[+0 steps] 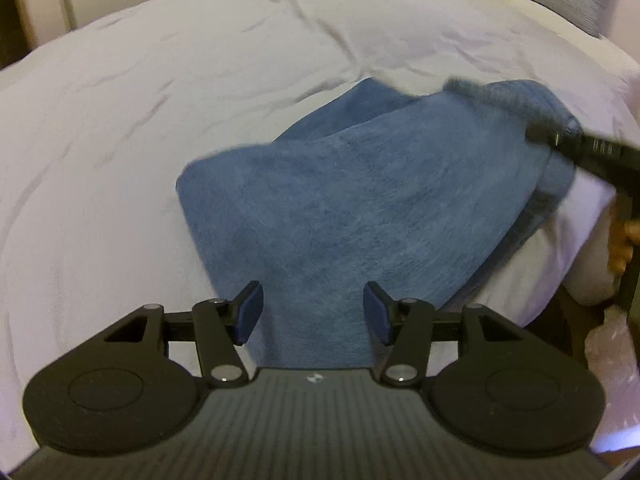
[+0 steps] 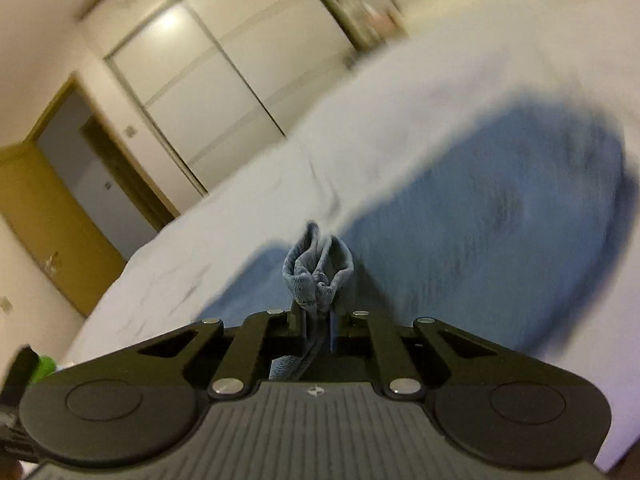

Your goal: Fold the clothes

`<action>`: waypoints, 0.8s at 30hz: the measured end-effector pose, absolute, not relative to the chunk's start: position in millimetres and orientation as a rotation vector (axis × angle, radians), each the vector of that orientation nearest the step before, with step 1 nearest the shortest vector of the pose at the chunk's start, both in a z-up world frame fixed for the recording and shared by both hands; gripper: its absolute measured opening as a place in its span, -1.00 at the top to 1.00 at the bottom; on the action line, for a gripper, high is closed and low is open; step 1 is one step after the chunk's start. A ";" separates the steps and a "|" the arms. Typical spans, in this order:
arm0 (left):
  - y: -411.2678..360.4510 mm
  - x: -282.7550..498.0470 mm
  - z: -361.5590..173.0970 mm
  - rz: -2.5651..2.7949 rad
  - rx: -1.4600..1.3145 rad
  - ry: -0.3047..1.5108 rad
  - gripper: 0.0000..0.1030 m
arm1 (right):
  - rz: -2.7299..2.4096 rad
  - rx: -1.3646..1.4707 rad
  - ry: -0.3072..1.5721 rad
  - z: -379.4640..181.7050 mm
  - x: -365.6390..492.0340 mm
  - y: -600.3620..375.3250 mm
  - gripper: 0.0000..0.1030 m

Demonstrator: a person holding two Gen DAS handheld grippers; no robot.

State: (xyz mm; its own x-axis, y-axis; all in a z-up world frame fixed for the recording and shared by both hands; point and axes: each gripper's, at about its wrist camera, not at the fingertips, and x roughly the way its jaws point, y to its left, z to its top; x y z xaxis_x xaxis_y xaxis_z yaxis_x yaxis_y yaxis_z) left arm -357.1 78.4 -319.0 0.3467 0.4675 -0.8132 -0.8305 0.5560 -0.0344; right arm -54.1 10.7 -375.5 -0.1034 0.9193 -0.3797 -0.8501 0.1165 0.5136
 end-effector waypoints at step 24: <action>99.1 -320.4 -309.6 0.737 -0.367 0.888 -0.01 | 1.234 0.127 0.579 -367.8 31.2 -25.0 0.81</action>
